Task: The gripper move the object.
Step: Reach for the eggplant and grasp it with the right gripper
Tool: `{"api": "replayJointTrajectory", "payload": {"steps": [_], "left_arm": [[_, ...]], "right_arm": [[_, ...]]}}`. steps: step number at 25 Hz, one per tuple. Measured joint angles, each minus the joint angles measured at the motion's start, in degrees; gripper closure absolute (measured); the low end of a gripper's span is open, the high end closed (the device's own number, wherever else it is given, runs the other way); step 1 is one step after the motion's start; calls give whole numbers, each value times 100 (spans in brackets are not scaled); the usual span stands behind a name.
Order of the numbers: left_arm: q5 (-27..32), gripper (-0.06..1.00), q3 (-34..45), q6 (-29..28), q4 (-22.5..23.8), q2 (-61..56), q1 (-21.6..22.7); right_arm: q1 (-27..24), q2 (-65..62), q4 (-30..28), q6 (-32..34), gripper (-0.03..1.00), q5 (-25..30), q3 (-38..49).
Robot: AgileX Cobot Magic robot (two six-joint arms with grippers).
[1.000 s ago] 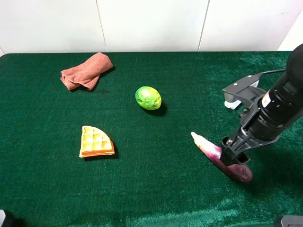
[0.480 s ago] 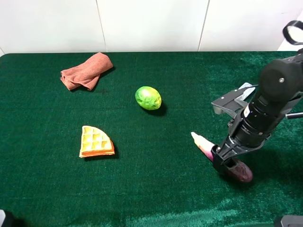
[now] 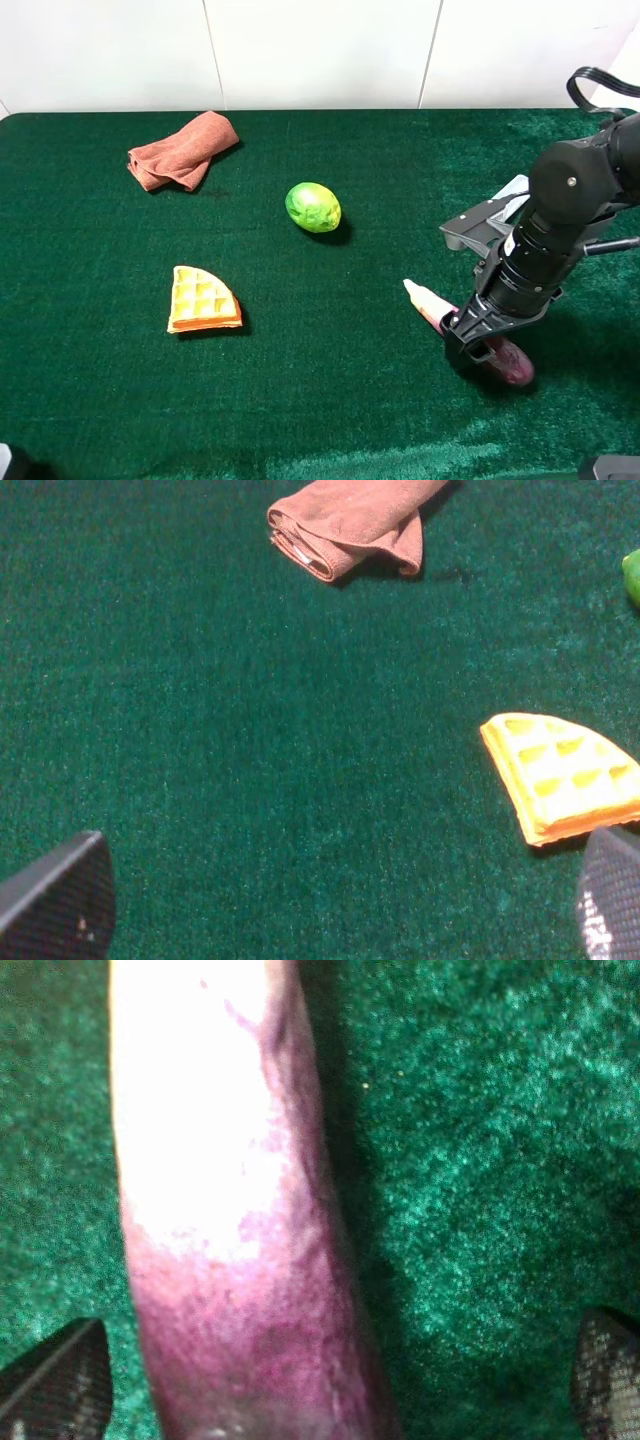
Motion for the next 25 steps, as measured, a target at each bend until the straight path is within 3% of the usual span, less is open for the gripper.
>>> {"api": "replayJointTrajectory", "payload": {"steps": [4, 10, 25], "left_arm": [[0, 2, 0, 0, 0, 0, 0], [0, 2, 0, 0, 0, 0, 0], [0, 2, 0, 0, 0, 0, 0]], "right_arm": [[0, 0, 0, 0, 29, 0, 0], [0, 0, 0, 0, 62, 0, 0], [0, 0, 0, 0, 62, -1, 0]]}}
